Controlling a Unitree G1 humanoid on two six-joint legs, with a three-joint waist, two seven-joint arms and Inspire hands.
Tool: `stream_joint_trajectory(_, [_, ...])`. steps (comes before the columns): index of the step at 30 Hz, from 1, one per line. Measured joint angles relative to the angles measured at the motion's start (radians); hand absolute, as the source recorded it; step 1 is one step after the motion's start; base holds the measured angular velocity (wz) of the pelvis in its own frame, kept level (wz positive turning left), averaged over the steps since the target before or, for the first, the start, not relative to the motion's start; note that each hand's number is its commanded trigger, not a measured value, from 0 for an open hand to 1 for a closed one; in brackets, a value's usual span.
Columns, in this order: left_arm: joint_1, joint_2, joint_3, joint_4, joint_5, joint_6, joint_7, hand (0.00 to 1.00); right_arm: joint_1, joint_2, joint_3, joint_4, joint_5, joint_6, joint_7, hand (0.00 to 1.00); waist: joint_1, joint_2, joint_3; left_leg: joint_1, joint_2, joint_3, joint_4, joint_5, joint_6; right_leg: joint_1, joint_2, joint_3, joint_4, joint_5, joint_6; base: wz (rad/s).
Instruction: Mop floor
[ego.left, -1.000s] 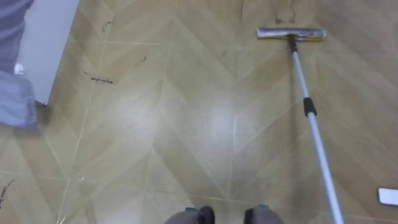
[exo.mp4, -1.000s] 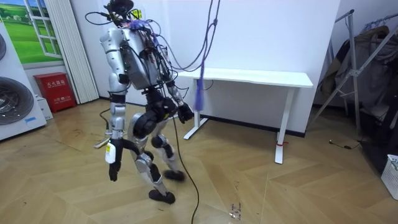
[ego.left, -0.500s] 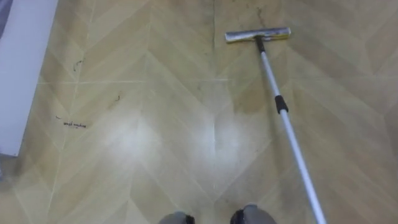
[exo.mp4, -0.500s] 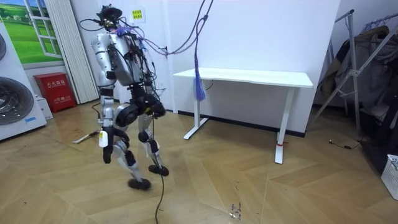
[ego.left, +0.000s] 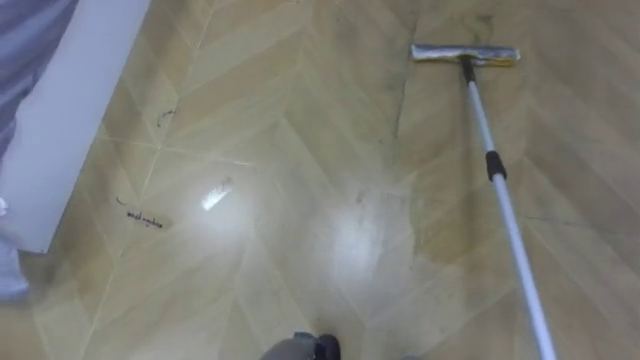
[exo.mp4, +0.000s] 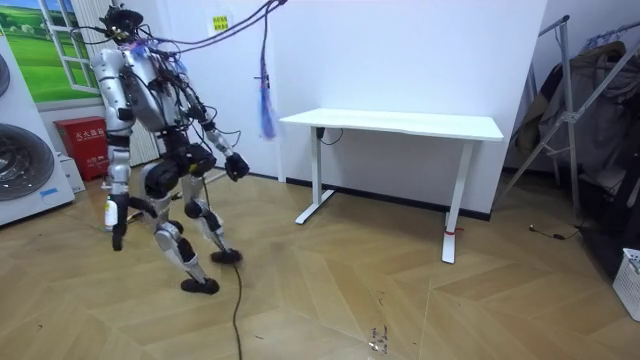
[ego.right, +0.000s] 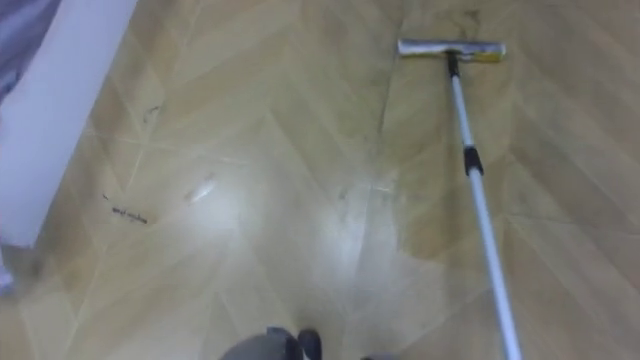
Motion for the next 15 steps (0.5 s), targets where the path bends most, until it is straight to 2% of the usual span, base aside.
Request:
stream_joint_trajectory(1, [0.025, 0.0, -0.001, -0.006, 0.001, 0.007, 0.0, 0.0, 0.044, 0.021, -0.004, 0.0, 0.0, 0.001, 0.007, 1.0, -0.02, -0.001, 0.0003, 0.036, 0.001, 0.001, -0.017, -0.015, -0.019, -0.003, -0.022, -0.009, -0.147, 0.073, -0.005, 0.0])
stream_joint_trajectory(2, [0.038, -0.002, -0.001, -0.015, 0.001, 0.015, -0.001, 0.0, 0.068, 0.029, -0.003, -0.001, 0.0, 0.001, 0.014, 1.0, -0.035, 0.002, 0.0017, 0.051, 0.003, -0.001, -0.017, -0.027, -0.027, -0.004, -0.025, -0.021, -0.174, 0.133, 0.001, 0.0])
stream_joint_trajectory(3, [0.067, -0.009, -0.005, -0.035, 0.0, 0.027, -0.008, 0.0, 0.109, 0.047, -0.003, -0.013, -0.01, 0.001, 0.024, 1.0, -0.046, 0.004, -0.0013, 0.072, 0.021, -0.002, -0.01, -0.051, -0.049, 0.017, -0.013, -0.032, -0.191, 0.185, -0.007, -0.24])
stream_joint_trajectory(4, [0.086, -0.018, -0.004, -0.049, -0.001, 0.03, -0.019, 0.0, 0.126, 0.055, -0.004, -0.038, -0.021, 0.001, 0.033, 1.0, -0.039, 0.018, -0.0005, 0.09, 0.04, -0.002, -0.002, -0.058, -0.062, 0.04, 0.018, -0.041, -0.206, 0.185, -0.027, -0.37])
stream_joint_trajectory(5, [0.087, -0.02, -0.004, -0.044, -0.003, 0.03, -0.022, 0.0, 0.128, 0.059, -0.004, -0.049, -0.031, 0.001, 0.039, 1.0, -0.04, 0.018, 0.0055, 0.099, 0.049, -0.004, -0.001, -0.059, -0.066, 0.051, 0.031, -0.041, -0.205, 0.179, -0.036, -0.47])
stream_joint_trajectory(7, [0.082, -0.023, -0.003, -0.035, -0.049, 0.032, -0.021, 0.0, 0.106, 0.067, -0.004, -0.048, -0.053, 0.004, 0.044, 1.0, -0.045, 0.019, 0.0077, 0.121, 0.074, -0.011, 0.042, -0.077, -0.098, 0.067, 0.053, -0.041, -0.168, 0.13, -0.063, -0.19])
stream_joint_trajectory(8, [0.079, -0.023, -0.003, -0.035, -0.065, 0.032, -0.02, 0.0, 0.096, 0.066, -0.003, -0.046, -0.053, 0.005, 0.042, 1.0, -0.046, 0.016, 0.0102, 0.115, 0.076, -0.013, 0.073, -0.078, -0.101, 0.067, 0.054, -0.038, -0.147, 0.112, -0.066, 0.0])
stream_joint_trajectory(9, [0.074, -0.023, -0.006, -0.034, -0.082, 0.033, -0.018, 0.0, 0.055, 0.058, -0.002, -0.036, -0.054, 0.016, 0.036, 1.0, -0.044, 0.017, 0.014, 0.084, 0.087, -0.013, 0.177, -0.076, -0.105, 0.067, 0.059, -0.039, -0.098, 0.07, -0.08, 0.0])
stream_joint_trajectory(10, [0.071, -0.023, -0.008, -0.028, -0.102, 0.037, -0.014, 0.0, 0.004, 0.048, 0.0, -0.017, -0.056, 0.025, 0.027, 1.0, -0.038, 0.016, 0.0168, 0.037, 0.106, -0.017, 0.305, -0.055, -0.13, 0.069, 0.067, -0.04, -0.046, 0.024, -0.09, 0.0])
stream_joint_trajectory(11, [0.07, -0.02, -0.008, -0.024, -0.112, 0.039, -0.011, 0.0, -0.023, 0.043, 0.0, -0.007, -0.062, 0.027, 0.022, 1.0, -0.035, 0.012, 0.0196, 0.013, 0.108, -0.025, 0.374, -0.033, -0.135, 0.071, 0.068, -0.04, -0.017, -0.001, -0.093, 0.06])
stream_joint_trajectory(12, [0.067, -0.016, -0.008, -0.015, -0.123, 0.04, -0.009, 0.0, -0.08, 0.033, -0.001, 0.01, -0.067, 0.042, 0.013, 1.0, -0.034, 0.003, 0.023, -0.032, 0.106, -0.038, 0.492, 0.013, -0.137, 0.074, 0.068, -0.035, 0.041, -0.046, -0.104, 0.25])
stream_joint_trajectory(13, [0.064, -0.014, -0.013, -0.017, -0.124, 0.04, -0.009, 0.0, -0.136, 0.014, -0.002, 0.01, -0.066, 0.053, 0.005, 1.0, -0.033, -0.004, 0.0264, -0.091, 0.093, -0.035, 0.539, 0.011, -0.134, 0.075, 0.068, -0.032, 0.081, -0.082, -0.105, 0.27])
stream_joint_trajectory(14, [0.063, -0.011, -0.019, -0.023, -0.124, 0.04, -0.009, 0.0, -0.167, 0.006, -0.003, 0.009, -0.065, 0.058, -0.001, 1.0, -0.032, -0.011, 0.0309, -0.121, 0.086, -0.027, 0.544, 0.007, -0.131, 0.076, 0.065, -0.031, 0.099, -0.097, -0.108, 0.09])
stream_joint_trajectory(15, [0.064, -0.002, -0.023, -0.027, -0.122, 0.04, -0.009, 0.0, -0.23, -0.005, -0.001, 0.008, -0.059, 0.062, -0.016, 1.0, -0.005, -0.027, 0.0414, -0.178, 0.074, -0.014, 0.511, 0.0, -0.12, 0.083, 0.064, -0.025, 0.123, -0.122, -0.116, -0.27])
